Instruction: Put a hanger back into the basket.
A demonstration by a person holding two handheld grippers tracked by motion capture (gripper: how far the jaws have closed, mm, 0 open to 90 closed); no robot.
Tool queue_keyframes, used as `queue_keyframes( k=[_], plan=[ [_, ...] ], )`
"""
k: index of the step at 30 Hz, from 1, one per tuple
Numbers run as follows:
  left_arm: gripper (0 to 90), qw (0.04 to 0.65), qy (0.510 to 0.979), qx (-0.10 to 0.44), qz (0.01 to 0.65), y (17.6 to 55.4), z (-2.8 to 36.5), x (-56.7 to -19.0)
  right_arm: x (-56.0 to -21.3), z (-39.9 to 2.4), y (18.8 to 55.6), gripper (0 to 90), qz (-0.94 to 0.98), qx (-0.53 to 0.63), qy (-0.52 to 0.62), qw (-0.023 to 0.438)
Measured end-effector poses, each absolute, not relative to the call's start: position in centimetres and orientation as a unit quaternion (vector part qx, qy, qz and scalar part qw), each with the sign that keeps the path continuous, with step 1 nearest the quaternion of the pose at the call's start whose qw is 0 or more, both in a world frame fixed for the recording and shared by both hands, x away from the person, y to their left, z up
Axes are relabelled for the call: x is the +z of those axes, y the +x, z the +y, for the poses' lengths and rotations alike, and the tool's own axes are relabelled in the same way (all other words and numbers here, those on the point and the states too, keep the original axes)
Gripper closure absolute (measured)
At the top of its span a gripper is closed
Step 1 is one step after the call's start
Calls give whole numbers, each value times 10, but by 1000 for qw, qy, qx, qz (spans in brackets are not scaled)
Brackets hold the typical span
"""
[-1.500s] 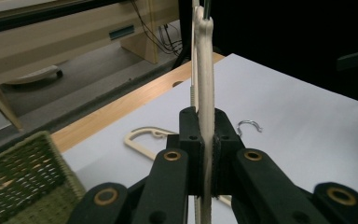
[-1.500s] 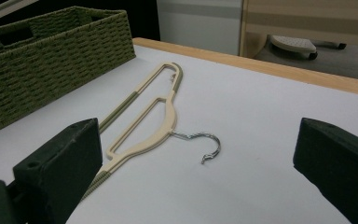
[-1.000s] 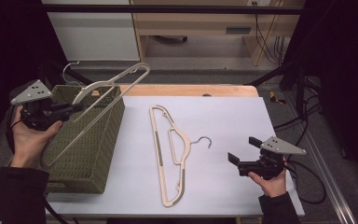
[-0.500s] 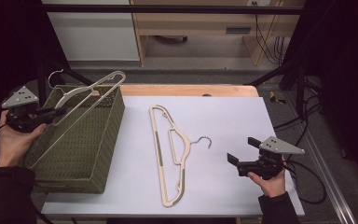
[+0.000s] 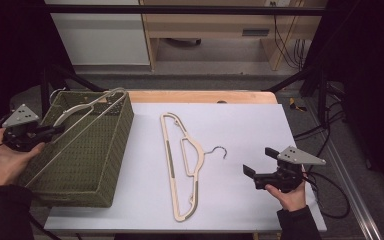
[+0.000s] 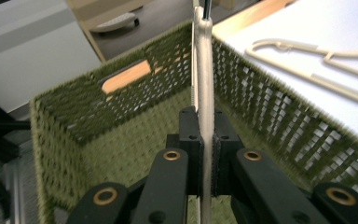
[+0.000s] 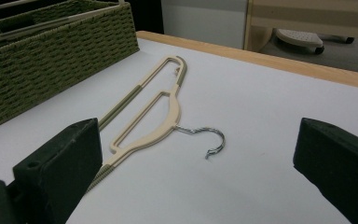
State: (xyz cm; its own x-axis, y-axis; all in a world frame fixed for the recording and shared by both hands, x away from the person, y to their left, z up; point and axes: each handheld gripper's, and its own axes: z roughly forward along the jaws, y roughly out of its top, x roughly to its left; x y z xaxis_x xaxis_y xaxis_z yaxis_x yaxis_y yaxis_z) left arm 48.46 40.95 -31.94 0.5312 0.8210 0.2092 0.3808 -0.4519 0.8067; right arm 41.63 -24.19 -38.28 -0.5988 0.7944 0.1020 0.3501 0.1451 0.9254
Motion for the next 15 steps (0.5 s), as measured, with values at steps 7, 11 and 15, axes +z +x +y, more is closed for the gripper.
queue_keyframes(
  k=[7, 11, 15],
  plan=[
    [856, 339, 805, 304, 380, 486, 403, -342, -384, -241, 417, 19, 731, 519, 390, 212],
    [856, 339, 802, 307, 384, 486, 401, -358, -384, -241, 417, 19, 731, 518, 390, 211],
    [855, 333, 807, 307, 379, 485, 397, -373, -384, -241, 417, 19, 732, 518, 390, 210]
  ],
)
